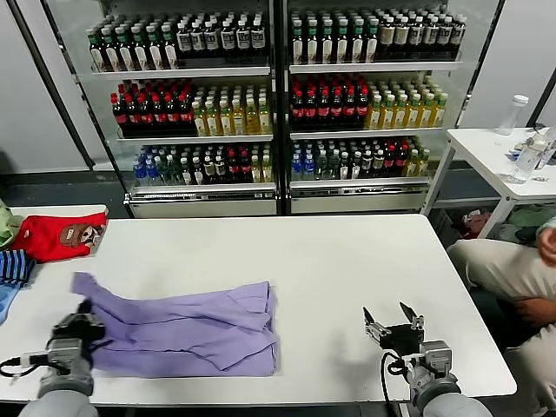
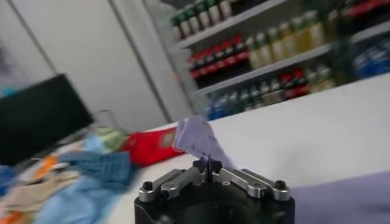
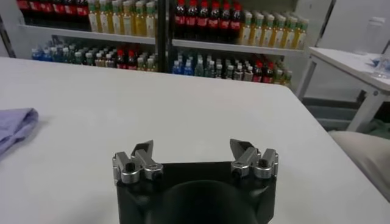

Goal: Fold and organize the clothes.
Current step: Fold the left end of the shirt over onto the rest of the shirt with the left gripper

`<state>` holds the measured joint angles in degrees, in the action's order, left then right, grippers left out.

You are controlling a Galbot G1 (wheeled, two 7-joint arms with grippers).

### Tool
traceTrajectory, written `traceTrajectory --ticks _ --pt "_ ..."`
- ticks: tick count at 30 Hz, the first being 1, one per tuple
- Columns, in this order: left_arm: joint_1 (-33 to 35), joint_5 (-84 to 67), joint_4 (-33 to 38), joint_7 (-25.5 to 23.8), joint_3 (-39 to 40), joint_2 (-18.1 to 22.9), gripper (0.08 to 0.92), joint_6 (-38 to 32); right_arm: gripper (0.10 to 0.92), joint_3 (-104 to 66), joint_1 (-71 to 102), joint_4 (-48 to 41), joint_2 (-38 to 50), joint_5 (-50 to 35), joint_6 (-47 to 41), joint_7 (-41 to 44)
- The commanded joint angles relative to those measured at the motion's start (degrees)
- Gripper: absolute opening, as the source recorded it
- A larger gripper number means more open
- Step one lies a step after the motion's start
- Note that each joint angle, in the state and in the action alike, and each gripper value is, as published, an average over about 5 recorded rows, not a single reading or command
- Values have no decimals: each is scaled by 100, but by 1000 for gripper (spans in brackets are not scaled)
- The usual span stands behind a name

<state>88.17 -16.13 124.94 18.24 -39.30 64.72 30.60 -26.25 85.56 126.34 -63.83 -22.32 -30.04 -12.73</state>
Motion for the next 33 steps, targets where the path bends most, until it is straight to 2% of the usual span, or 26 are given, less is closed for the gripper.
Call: traceTrajectory --ticks 1,6,14,20,23,27,30,33 --pt "-326 -981 1021 -533 2131 685 92 274 823 -17 12 22 -14 15 1 -4" --pt "-549 -562 546 -546 2632 950 92 274 823 -21 35 37 -36 41 3 -4" --pt "-961 -321 -11 -346 2857 1384 92 279 823 -22 56 59 -42 54 7 -4" --pt "-1145 -289 -152 -556 2946 1437 97 279 823 -20 44 68 -28 66 5 -1" --pt "-1381 -260 -371 -716 2928 1498 142 155 823 5 19 49 -45 73 5 1" --pt "-1499 -83 -518 -886 2870 1504 257 -268 823 42 -10 65 -70 86 4 9" --pt "-1233 192 -75 -1069 2582 1319 343 -444 823 18 -22 94 -51 75 11 16" --pt "-846 415 382 -1167 1913 1052 429 -582 823 -14 -42 109 -20 51 33 23"
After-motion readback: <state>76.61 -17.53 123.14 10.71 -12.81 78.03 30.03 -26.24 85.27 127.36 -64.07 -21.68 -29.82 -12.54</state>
